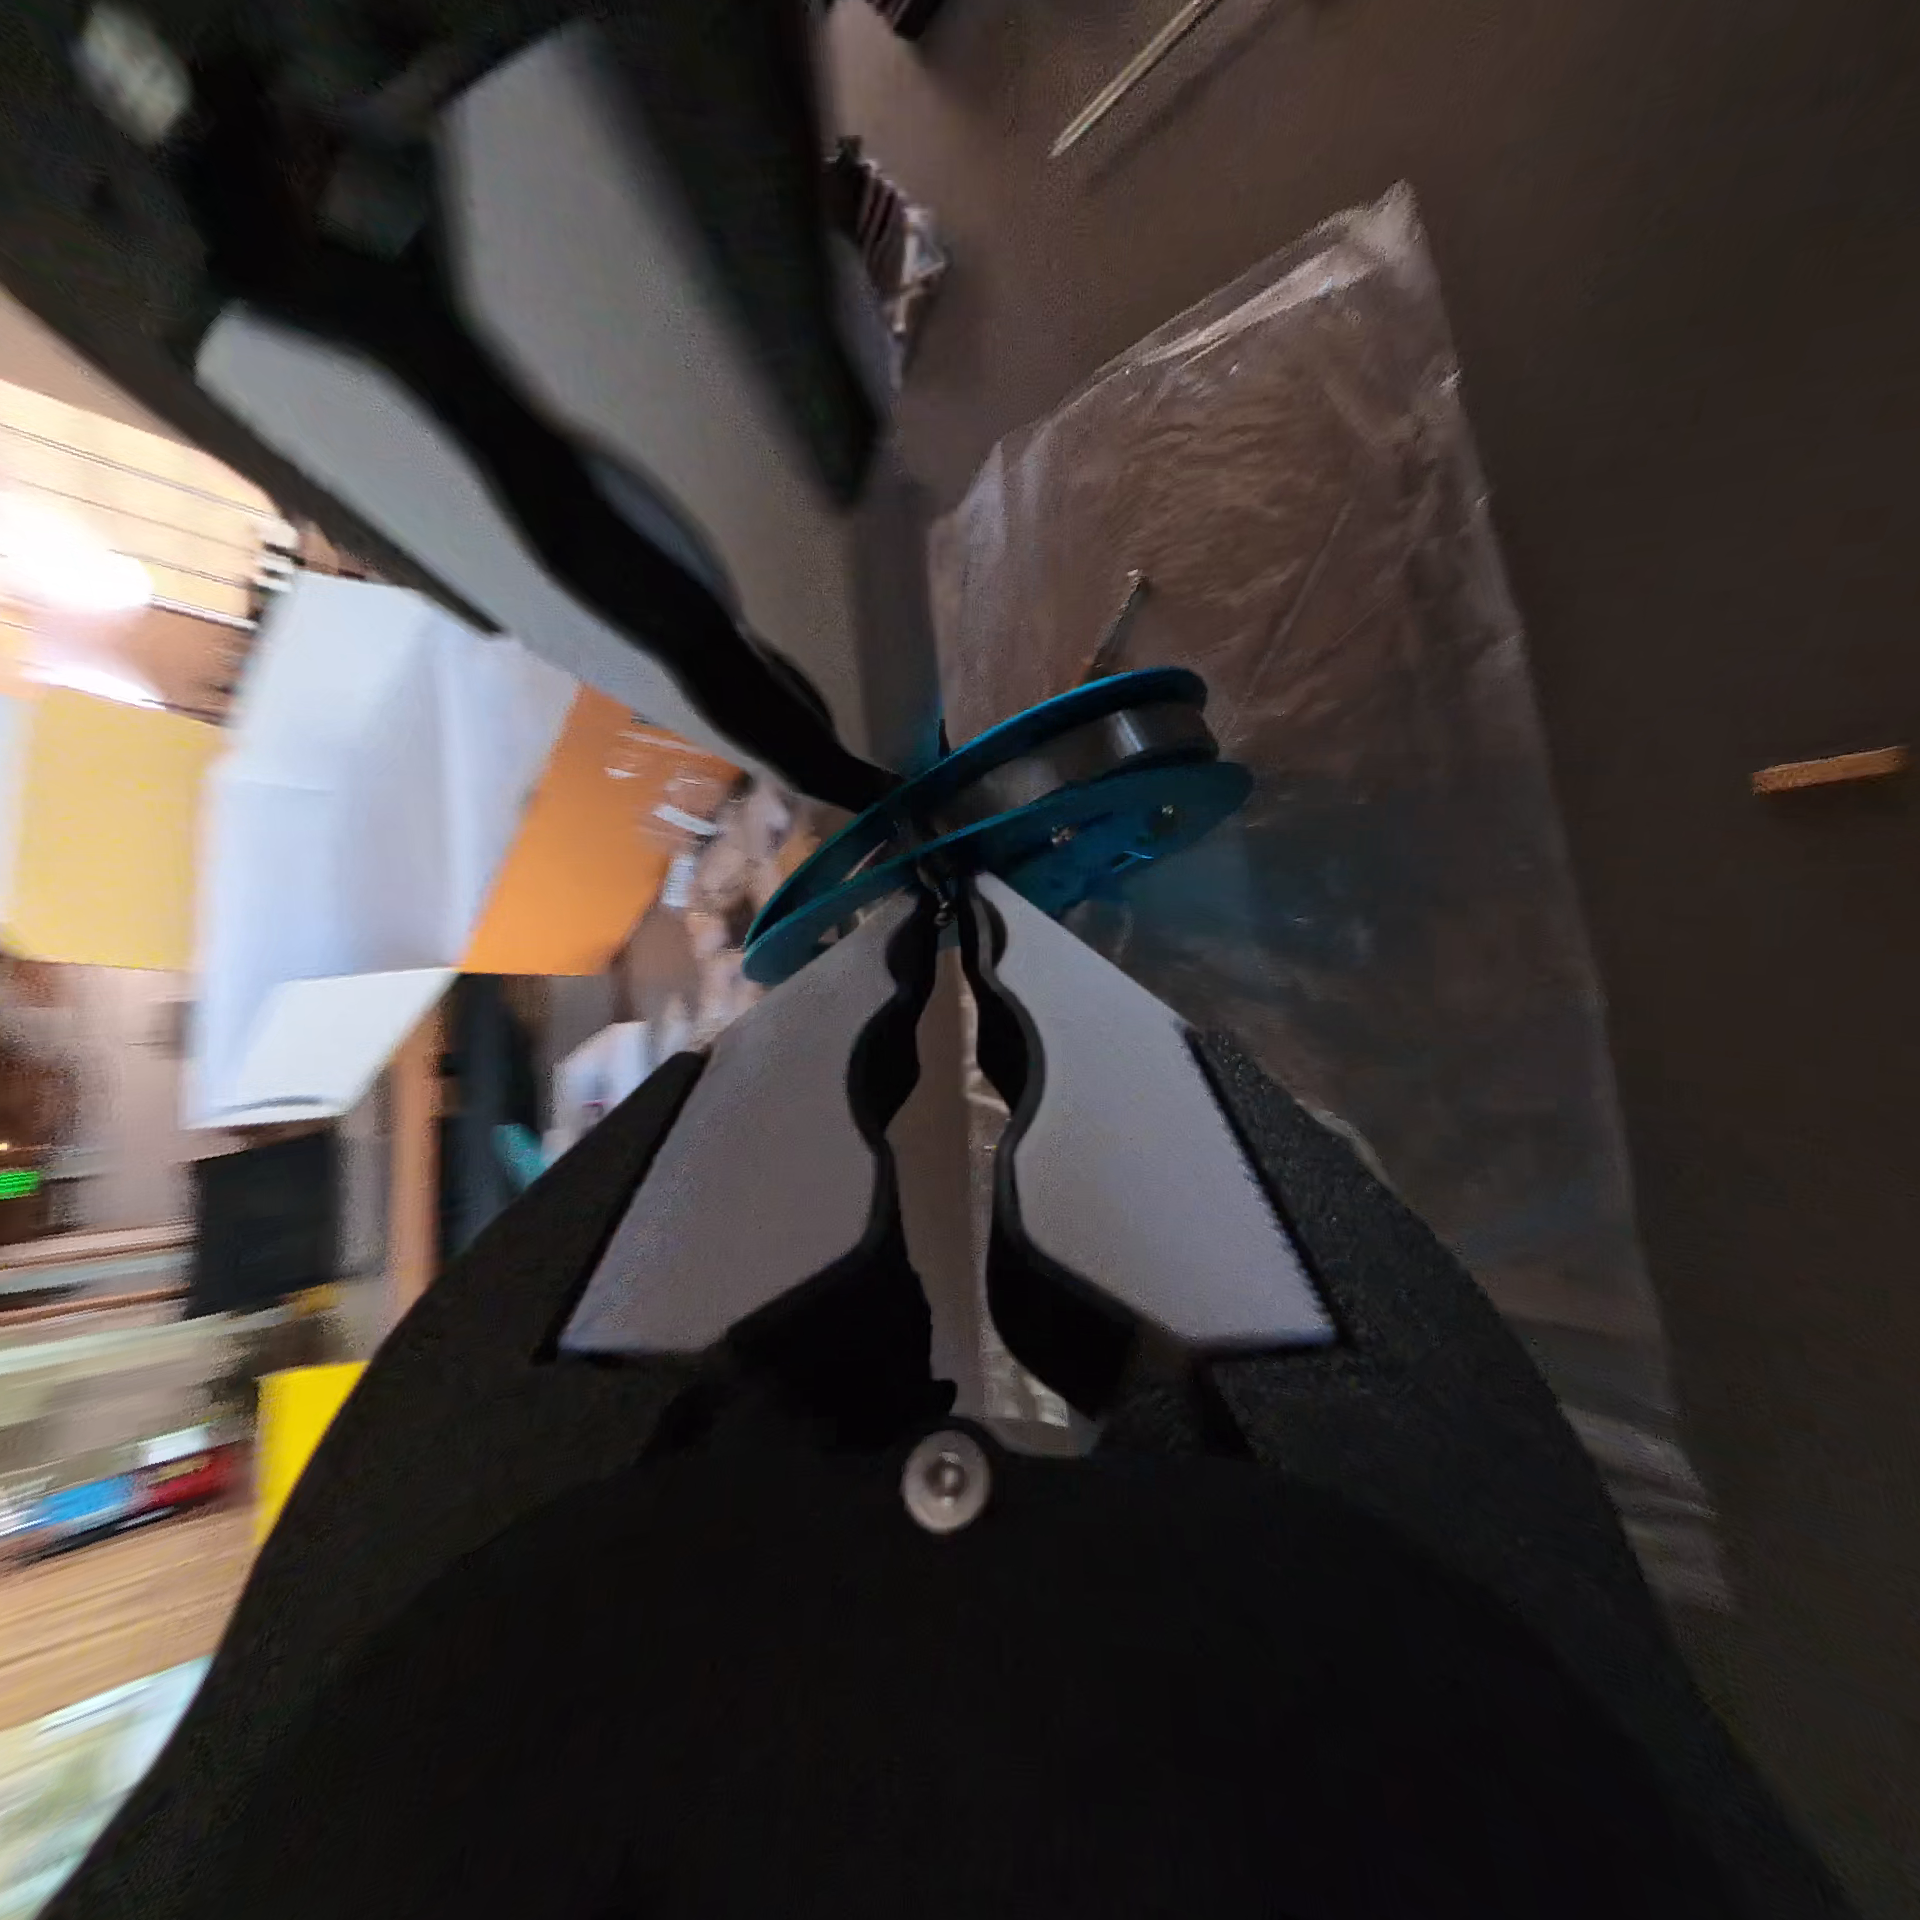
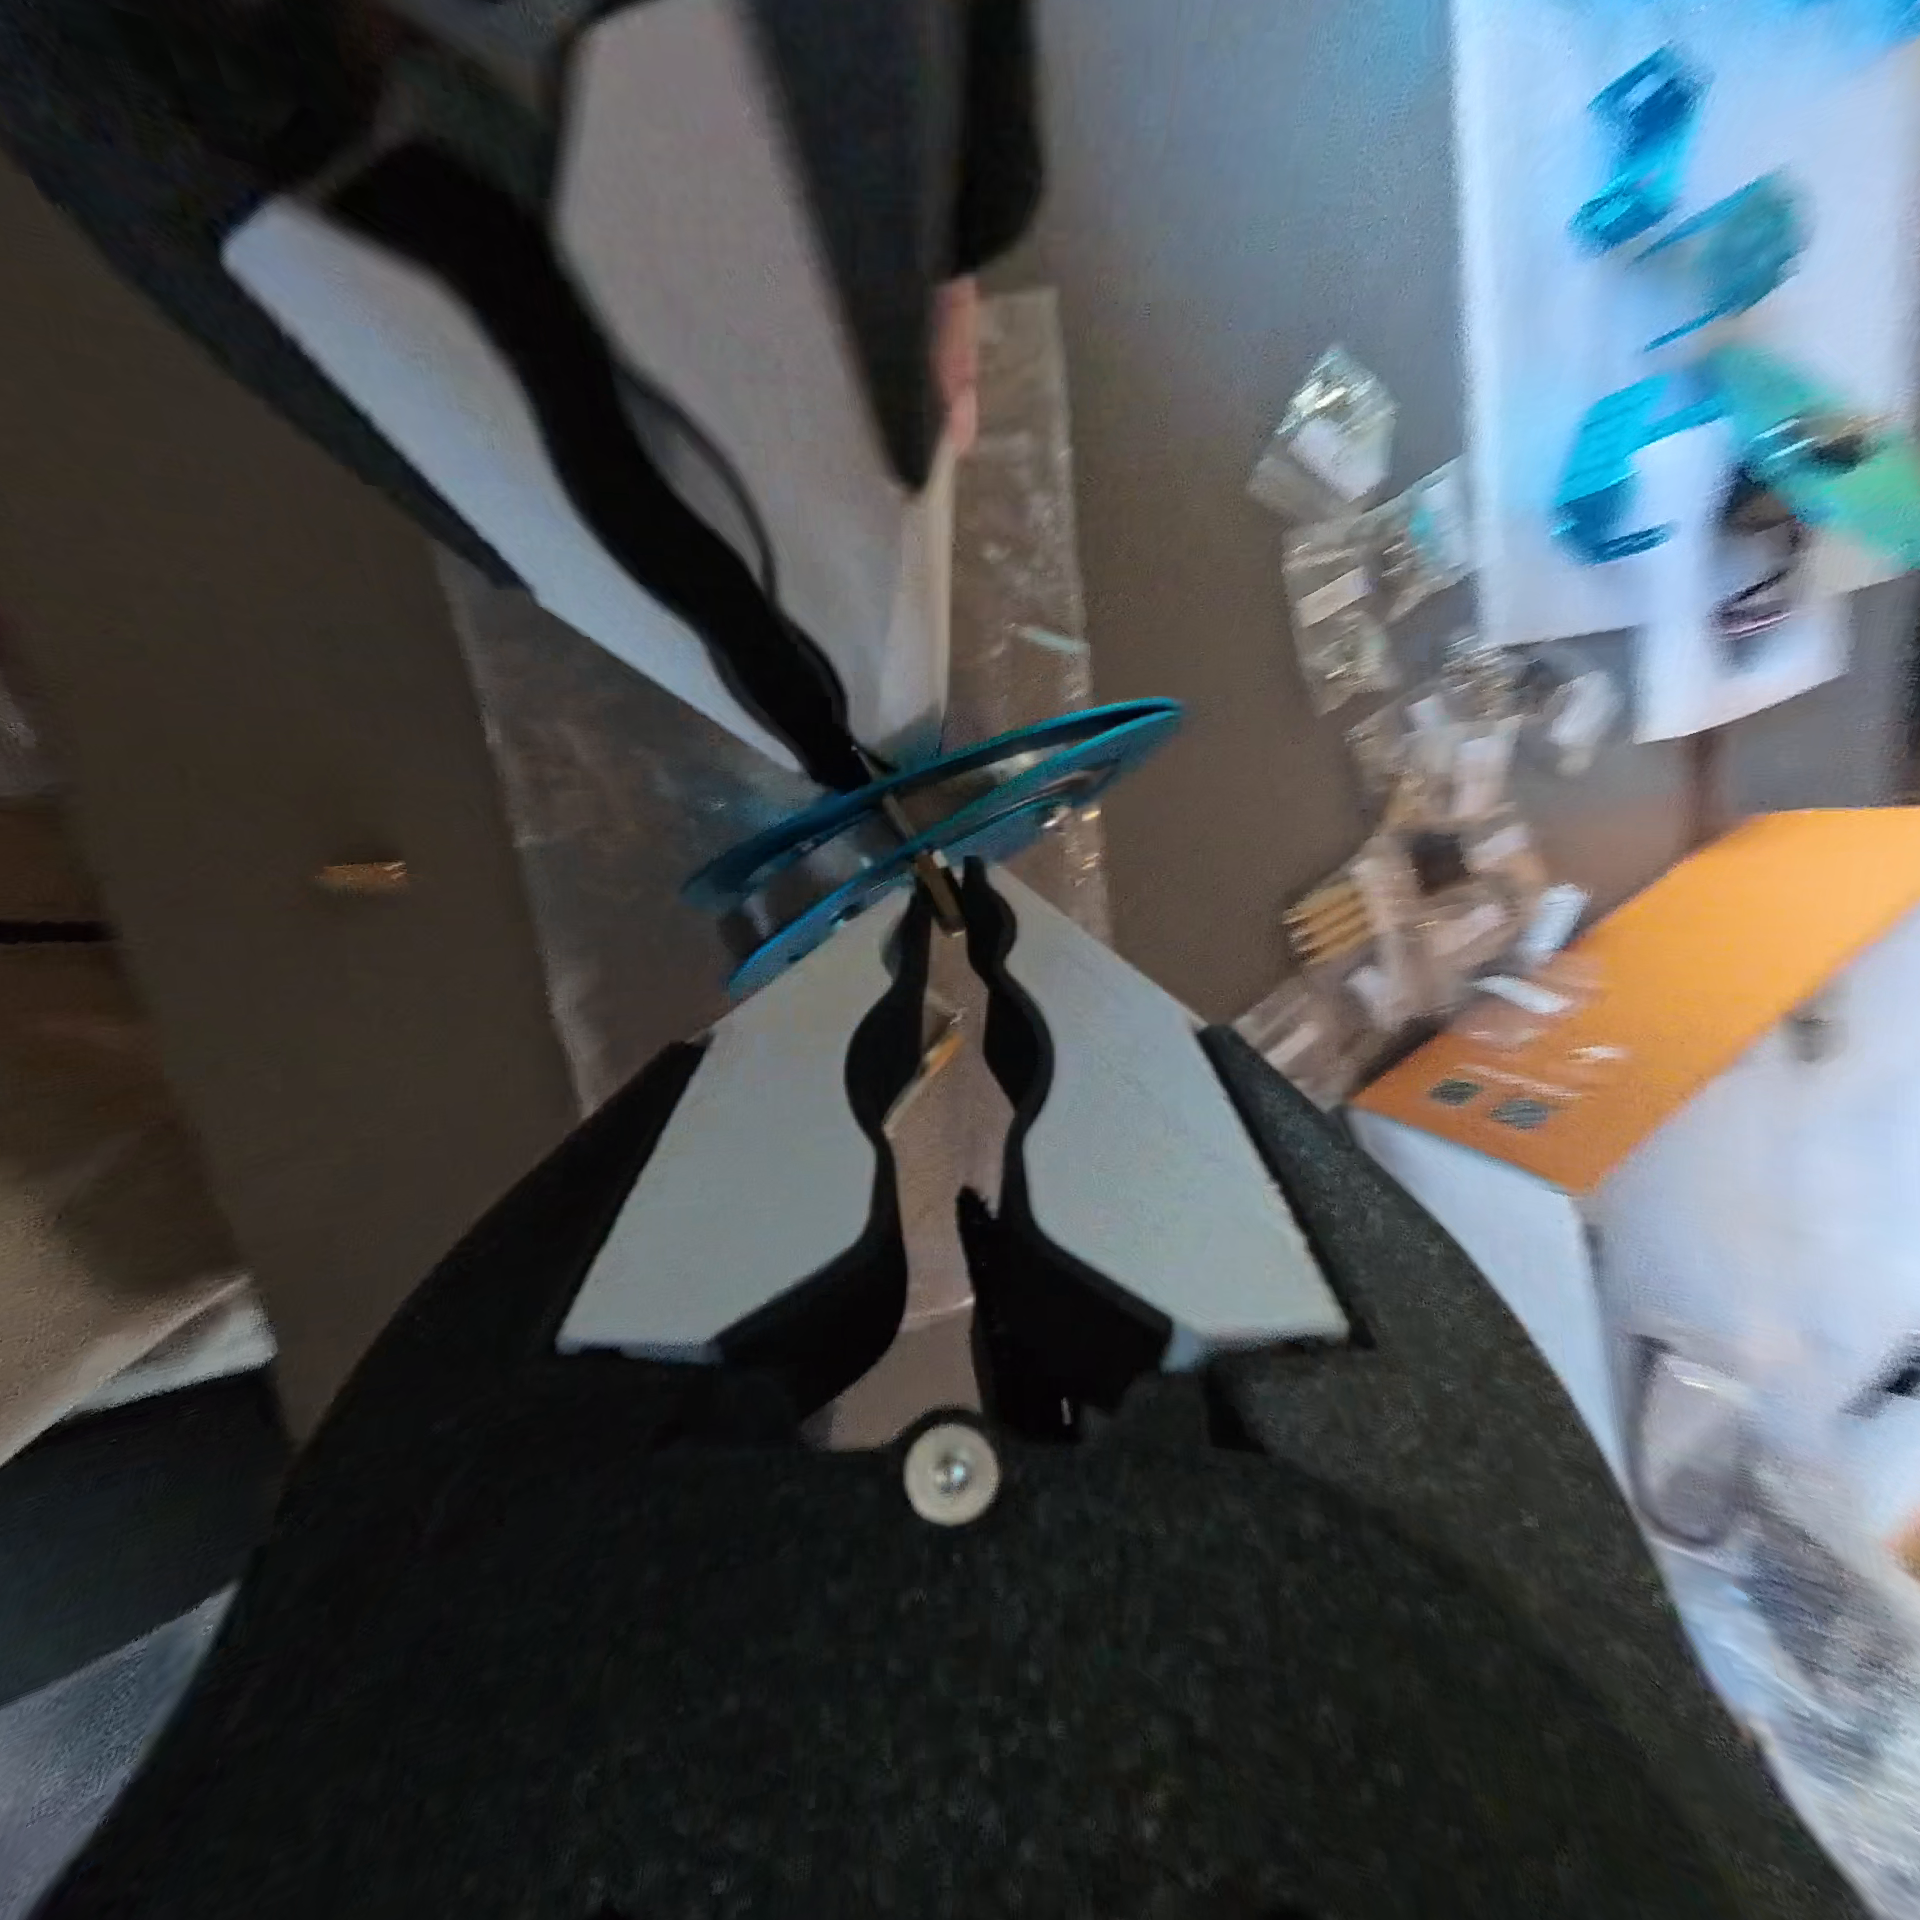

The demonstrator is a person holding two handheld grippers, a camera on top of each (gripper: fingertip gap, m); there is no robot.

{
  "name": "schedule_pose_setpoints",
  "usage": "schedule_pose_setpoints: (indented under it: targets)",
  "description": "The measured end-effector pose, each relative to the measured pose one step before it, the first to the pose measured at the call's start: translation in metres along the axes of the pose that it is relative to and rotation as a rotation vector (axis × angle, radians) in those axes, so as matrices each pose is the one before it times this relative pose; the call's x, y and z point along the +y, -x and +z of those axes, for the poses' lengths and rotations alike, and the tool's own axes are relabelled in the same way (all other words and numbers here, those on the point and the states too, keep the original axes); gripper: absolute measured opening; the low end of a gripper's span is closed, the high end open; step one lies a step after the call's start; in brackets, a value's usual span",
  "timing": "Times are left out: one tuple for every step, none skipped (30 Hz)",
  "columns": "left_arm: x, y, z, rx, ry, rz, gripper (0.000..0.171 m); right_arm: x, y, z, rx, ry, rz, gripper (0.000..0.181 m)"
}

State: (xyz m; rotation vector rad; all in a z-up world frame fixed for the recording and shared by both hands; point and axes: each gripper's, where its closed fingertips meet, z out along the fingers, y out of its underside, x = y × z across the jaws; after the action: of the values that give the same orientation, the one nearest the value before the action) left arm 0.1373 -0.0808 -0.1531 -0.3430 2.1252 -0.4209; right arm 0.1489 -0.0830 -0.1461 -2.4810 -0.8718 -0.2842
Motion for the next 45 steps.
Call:
schedule_pose_setpoints:
  targets:
    - [0.00067, 0.00144, 0.00213, -0.0739, 0.02226, 0.0754, 0.001, 0.00258, 0.00219, -0.00037, -0.0708, 0.0286, 0.0335, 0.005]
    - [0.00046, 0.00157, 0.00181, -0.0672, 0.02130, 0.0619, 0.001, 0.00325, 0.00261, 0.00046, -0.0716, 0.0299, 0.0350, 0.005]
    - [-0.00009, 0.00250, 0.00128, -0.0538, 0.01486, 0.0329, 0.002, 0.00283, 0.00389, 0.00025, -0.0790, 0.0274, 0.0357, 0.004]
    - [-0.00022, 0.00351, 0.00100, -0.0462, 0.00816, 0.0168, 0.001, 0.00280, 0.00492, 0.00053, -0.0872, 0.0264, 0.0472, 0.004]
    - [0.00018, 0.00317, 0.00104, -0.0409, 0.00876, 0.0157, 0.001, 0.00118, 0.00341, 0.00012, -0.0815, 0.0166, 0.0608, 0.004]
    - [-0.00055, 0.00304, 0.00046, -0.0413, 0.00208, 0.0202, 0.002, 0.00012, 0.00104, -0.00105, -0.0711, 0.0062, 0.0502, 0.004]
    - [-0.00223, 0.00255, -0.00031, -0.0426, -0.00873, 0.0284, 0.001, 0.00080, 0.00196, -0.00178, -0.0904, 0.0066, 0.0576, 0.004]
    - [-0.00160, 0.00412, -0.00061, -0.0570, -0.00509, 0.0460, 0.001, 0.00104, 0.00416, -0.00207, -0.1180, 0.0051, 0.0730, 0.004]
    - [-0.00088, 0.00412, -0.00062, -0.0563, -0.00489, 0.0518, 0.002, -0.00030, 0.00328, -0.00170, -0.1159, -0.0099, 0.0724, 0.004]
    - [-0.00108, 0.00282, -0.00077, -0.0453, -0.00950, 0.0309, 0.001, 0.00041, 0.00548, -0.00092, -0.1368, -0.0098, 0.0860, 0.004]
    - [0.00005, 0.00181, -0.00041, -0.0343, -0.00515, 0.0262, 0.002, -0.00014, 0.00482, -0.00001, -0.1414, -0.0157, 0.0931, 0.004]
    - [0.00014, 0.00019, 0.00013, -0.0218, -0.00591, 0.0246, 0.002, 0.00011, 0.00443, 0.00144, -0.1429, -0.0135, 0.0936, 0.004]
    - [0.00050, -0.00254, 0.00096, -0.0029, -0.00009, 0.0161, 0.001, 0.00026, 0.00191, 0.00232, -0.1158, -0.0090, 0.0698, 0.004]
    - [0.00028, -0.00198, 0.00092, -0.0038, -0.00285, -0.0001, 0.001, -0.00004, -0.00129, 0.00277, -0.0711, -0.0080, 0.0363, 0.004]
    - [0.00023, -0.00024, 0.00026, 0.0021, -0.00408, -0.0106, 0.000, 0.00024, 0.00233, 0.00189, -0.0615, -0.0034, 0.0215, 0.005]
    - [0.00158, -0.00053, 0.00057, 0.0164, 0.00494, -0.0191, 0.000, -0.00094, 0.00039, 0.00008, -0.0119, -0.0085, -0.0080, 0.004]
    - [0.00137, -0.00097, 0.00062, 0.0228, 0.00422, -0.0259, 0.000, -0.00200, -0.00079, -0.00147, 0.0311, -0.0149, -0.0358, 0.004]
    - [0.00020, -0.00059, -0.00009, 0.0266, -0.00399, -0.0342, 0.001, -0.00139, -0.00145, -0.00193, 0.0524, -0.0114, -0.0494, 0.005]
    - [-0.00039, -0.00119, -0.00036, 0.0418, -0.00492, -0.0457, 0.002, -0.00054, -0.00131, -0.00176, 0.0531, -0.0065, -0.0362, 0.005]
    - [0.00040, -0.00170, -0.00017, 0.0582, -0.00112, -0.0606, 0.002, -0.00045, -0.00110, -0.00144, 0.0594, -0.0076, -0.0446, 0.005]
    - [0.00048, -0.00114, -0.00059, 0.0662, -0.00273, -0.0762, 0.002, -0.00137, -0.00157, -0.00146, 0.0720, -0.0136, -0.0622, 0.005]
    - [0.00065, -0.00188, -0.00071, 0.0738, -0.00446, -0.0775, 0.002, -0.00125, -0.00136, -0.00124, 0.0769, -0.0135, -0.0679, 0.005]
    - [0.00092, -0.00209, -0.00100, 0.0725, -0.00497, -0.0698, 0.003, -0.00217, -0.00085, -0.00121, 0.0810, -0.0185, -0.0801, 0.006]
    - [0.00117, -0.00189, -0.00100, 0.0684, -0.00556, -0.0703, 0.003, -0.00362, -0.00258, -0.00166, 0.1020, -0.0272, -0.1087, 0.012]
    - [0.00072, -0.00158, -0.00092, 0.0633, -0.00806, -0.0706, 0.003, -0.00254, -0.00489, -0.00190, 0.1226, -0.0238, -0.1121, 0.021]
    - [0.00238, -0.00034, -0.00049, 0.0545, 0.00043, -0.0630, 0.003, -0.00138, -0.00390, -0.00182, 0.1191, -0.0192, -0.1108, 0.025]
    - [0.00187, -0.00053, -0.00078, 0.0593, -0.00476, -0.0634, 0.003, -0.00112, -0.00475, -0.00135, 0.1301, -0.0206, -0.1241, 0.030]
    - [0.00147, -0.00089, -0.00090, 0.0613, -0.00616, -0.0650, 0.002, -0.00295, -0.00450, -0.00118, 0.1382, -0.0409, -0.1235, 0.035]
    - [0.00169, -0.00068, -0.00101, 0.0552, -0.00382, -0.0592, 0.002, -0.00501, -0.00104, -0.00099, 0.1265, -0.0622, -0.1071, 0.035]
    - [0.00276, 0.00014, -0.00059, 0.0488, 0.00630, -0.0612, 0.003, -0.00236, -0.00276, -0.00124, 0.1402, -0.0462, -0.0764, 0.035]
    - [0.00284, 0.00012, -0.00062, 0.0430, 0.00644, -0.0449, 0.003, -0.00067, 0.00118, -0.00044, 0.1157, -0.0236, -0.0649, 0.035]
    - [0.00216, -0.00045, -0.00087, 0.0426, 0.00591, -0.0374, 0.002, -0.00248, 0.00536, -0.00028, 0.0900, -0.0249, -0.0627, 0.036]
    - [0.00117, -0.00136, -0.00081, 0.0453, 0.00258, -0.0392, 0.002, -0.00176, 0.00276, -0.00014, 0.1025, -0.0089, -0.0723, 0.036]
    - [0.00049, -0.00134, -0.00072, 0.0392, 0.00169, -0.0309, 0.002, -0.00085, 0.00115, 0.00027, 0.1058, 0.0100, -0.0818, 0.035]
    - [0.00021, -0.00051, -0.00021, 0.0245, 0.00033, -0.0134, 0.002, -0.00184, -0.00100, 0.00001, 0.1079, 0.0123, -0.0870, 0.035]
    - [0.00024, 0.00055, 0.00030, 0.0068, 0.00227, 0.0054, 0.002, -0.00222, -0.00210, -0.00015, 0.0986, 0.0082, -0.0799, 0.029]
    - [0.00012, 0.00095, 0.00016, -0.0006, 0.00554, 0.0116, 0.002, -0.00042, -0.00068, 0.00080, 0.0695, 0.0123, -0.0591, 0.022]
    - [0.00008, 0.00035, 0.00009, 0.0017, 0.00751, 0.0049, 0.002, 0.00172, 0.00153, 0.00216, 0.0327, 0.0176, -0.0341, 0.022]
    - [-0.00018, -0.00014, 0.00017, 0.0052, 0.00631, 0.0016, 0.002, 0.00320, 0.00268, 0.00262, 0.0046, 0.0172, -0.0185, 0.023]
    - [-0.00037, -0.00095, -0.00005, 0.0099, 0.00442, -0.0028, 0.002, 0.00304, 0.00165, 0.00207, -0.0035, 0.0087, -0.0169, 0.023]
    - [-0.00047, -0.00145, -0.00013, 0.0147, 0.00453, -0.0098, 0.002, 0.00219, -0.00291, 0.00137, 0.0169, 0.0052, -0.0223, 0.021]
    - [-0.00056, -0.00178, -0.00029, 0.0170, 0.00387, -0.0078, 0.002, 0.00032, -0.00105, 0.00056, 0.0033, -0.0033, -0.0361, 0.020]
    - [-0.00080, -0.00196, -0.00014, 0.0144, 0.00107, 0.0001, 0.002, -0.00165, -0.00049, -0.00011, 0.0023, -0.0105, -0.0441, 0.016]
    - [-0.00032, -0.00181, -0.00001, 0.0116, 0.00187, -0.0006, 0.002, -0.00253, -0.00121, -0.00060, 0.0106, -0.0123, -0.0425, 0.010]
    - [-0.00060, -0.00195, -0.00026, 0.0171, 0.00033, -0.0132, 0.002, -0.00185, 0.00123, -0.00015, -0.0018, -0.0072, -0.0361, 0.007]
